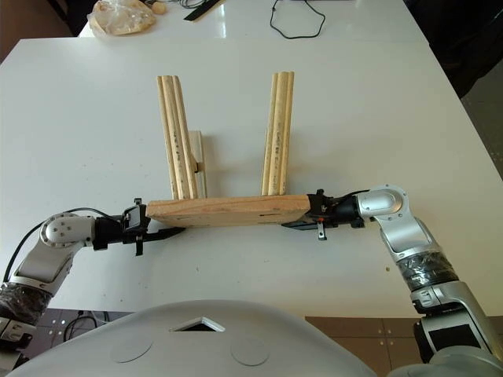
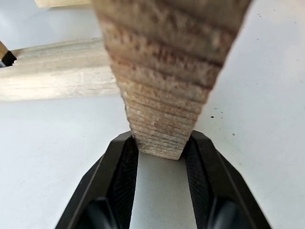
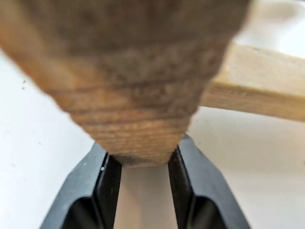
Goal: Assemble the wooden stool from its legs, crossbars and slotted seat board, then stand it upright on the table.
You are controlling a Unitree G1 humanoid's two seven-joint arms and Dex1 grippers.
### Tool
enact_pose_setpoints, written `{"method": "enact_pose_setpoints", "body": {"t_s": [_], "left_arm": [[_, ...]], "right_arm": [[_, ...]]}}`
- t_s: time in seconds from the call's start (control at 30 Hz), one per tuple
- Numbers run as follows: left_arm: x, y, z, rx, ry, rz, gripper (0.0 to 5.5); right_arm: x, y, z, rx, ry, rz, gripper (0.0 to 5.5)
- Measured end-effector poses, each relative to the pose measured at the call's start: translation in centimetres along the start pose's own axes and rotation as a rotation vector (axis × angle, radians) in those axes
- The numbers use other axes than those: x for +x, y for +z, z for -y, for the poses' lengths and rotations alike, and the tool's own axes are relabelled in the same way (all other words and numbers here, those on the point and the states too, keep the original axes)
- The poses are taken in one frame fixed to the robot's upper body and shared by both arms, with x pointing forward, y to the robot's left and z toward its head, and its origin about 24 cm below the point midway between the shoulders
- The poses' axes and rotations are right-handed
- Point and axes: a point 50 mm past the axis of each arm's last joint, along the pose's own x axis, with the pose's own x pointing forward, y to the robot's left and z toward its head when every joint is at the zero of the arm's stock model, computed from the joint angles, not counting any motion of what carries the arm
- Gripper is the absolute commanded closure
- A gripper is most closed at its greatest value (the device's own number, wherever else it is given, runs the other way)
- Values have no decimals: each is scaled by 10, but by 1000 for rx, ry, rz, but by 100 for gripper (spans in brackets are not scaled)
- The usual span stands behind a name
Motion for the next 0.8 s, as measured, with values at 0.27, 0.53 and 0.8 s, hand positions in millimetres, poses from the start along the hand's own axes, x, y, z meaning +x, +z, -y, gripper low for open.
{"method": "enact_pose_setpoints", "body": {"t_s": [0.27,0.53,0.8], "left_arm": [[-21,42,15,-62,85,8,412],[-42,79,19,-210,44,84,407],[-60,100,19,-398,-59,165,406]], "right_arm": [[-28,38,-19,183,-99,20,419],[-59,68,-33,419,-22,41,418],[-77,84,-39,623,108,102,418]]}}
